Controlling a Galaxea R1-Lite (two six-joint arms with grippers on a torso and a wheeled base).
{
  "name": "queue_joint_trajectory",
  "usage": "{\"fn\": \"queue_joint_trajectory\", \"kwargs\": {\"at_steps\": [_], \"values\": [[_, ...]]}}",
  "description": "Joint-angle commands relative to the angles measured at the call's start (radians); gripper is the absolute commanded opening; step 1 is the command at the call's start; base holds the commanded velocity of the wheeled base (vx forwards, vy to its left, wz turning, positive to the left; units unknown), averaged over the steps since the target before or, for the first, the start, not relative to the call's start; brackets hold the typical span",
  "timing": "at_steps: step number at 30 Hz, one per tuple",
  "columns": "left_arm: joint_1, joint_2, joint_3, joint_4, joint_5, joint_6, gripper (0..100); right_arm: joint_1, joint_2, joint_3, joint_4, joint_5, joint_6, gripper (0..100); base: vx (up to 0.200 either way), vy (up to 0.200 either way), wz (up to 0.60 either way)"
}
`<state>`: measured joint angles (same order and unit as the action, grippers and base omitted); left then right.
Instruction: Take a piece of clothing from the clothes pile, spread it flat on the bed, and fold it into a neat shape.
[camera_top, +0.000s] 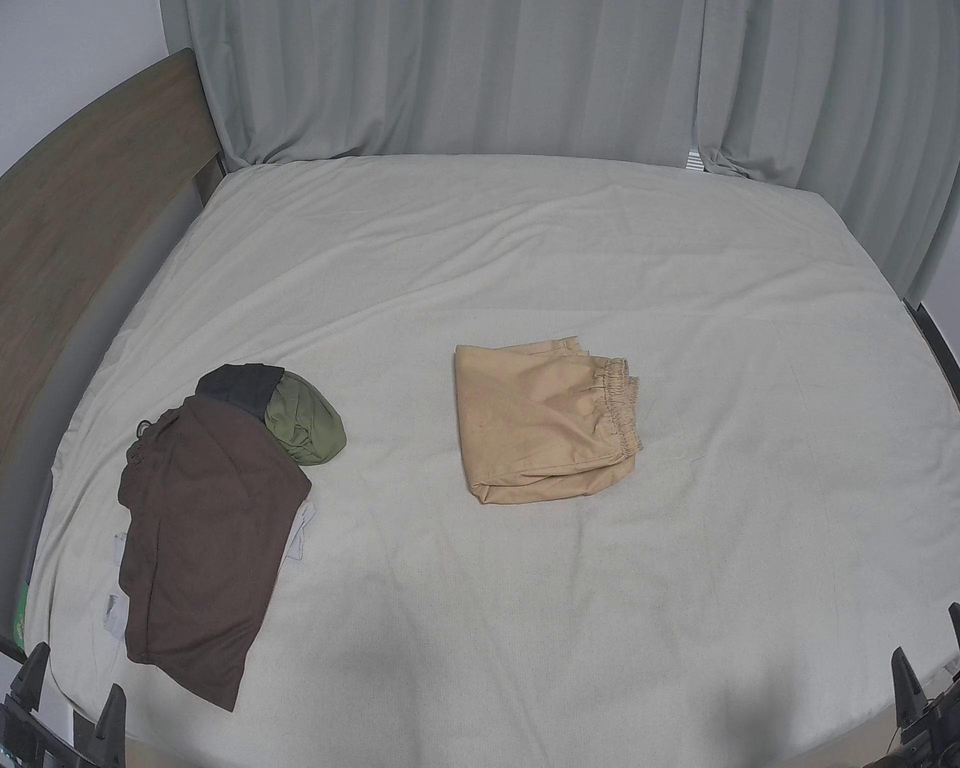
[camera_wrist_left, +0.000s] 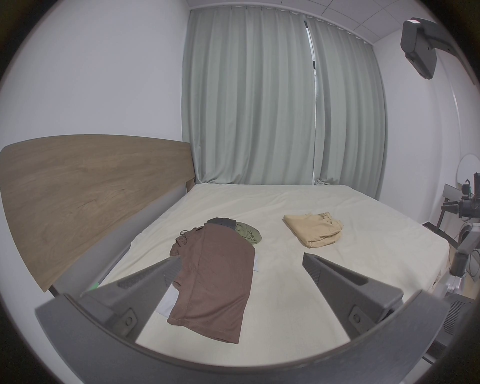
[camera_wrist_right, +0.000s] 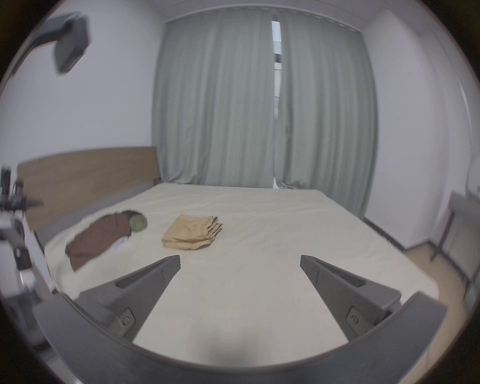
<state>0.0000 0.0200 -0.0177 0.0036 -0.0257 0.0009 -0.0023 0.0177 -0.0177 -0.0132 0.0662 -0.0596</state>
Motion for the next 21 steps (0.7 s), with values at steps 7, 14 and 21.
{"fn": "queue_joint_trajectory", "kwargs": {"at_steps": [7, 14, 21], "values": [[0.005, -0.017, 0.018, -0.005, 0.007, 0.005, 100, -0.001, -0.013, 0.016, 0.021, -0.078, 0.099, 100, 0.000, 0.000, 0.00], [0.005, -0.017, 0.018, -0.007, 0.009, 0.002, 100, 0.002, -0.015, 0.018, 0.018, -0.045, 0.066, 100, 0.000, 0.000, 0.00], [0.006, -0.017, 0.018, -0.007, 0.010, -0.002, 100, 0.001, -0.013, 0.018, 0.018, -0.045, 0.063, 100, 0.000, 0.000, 0.00]]}}
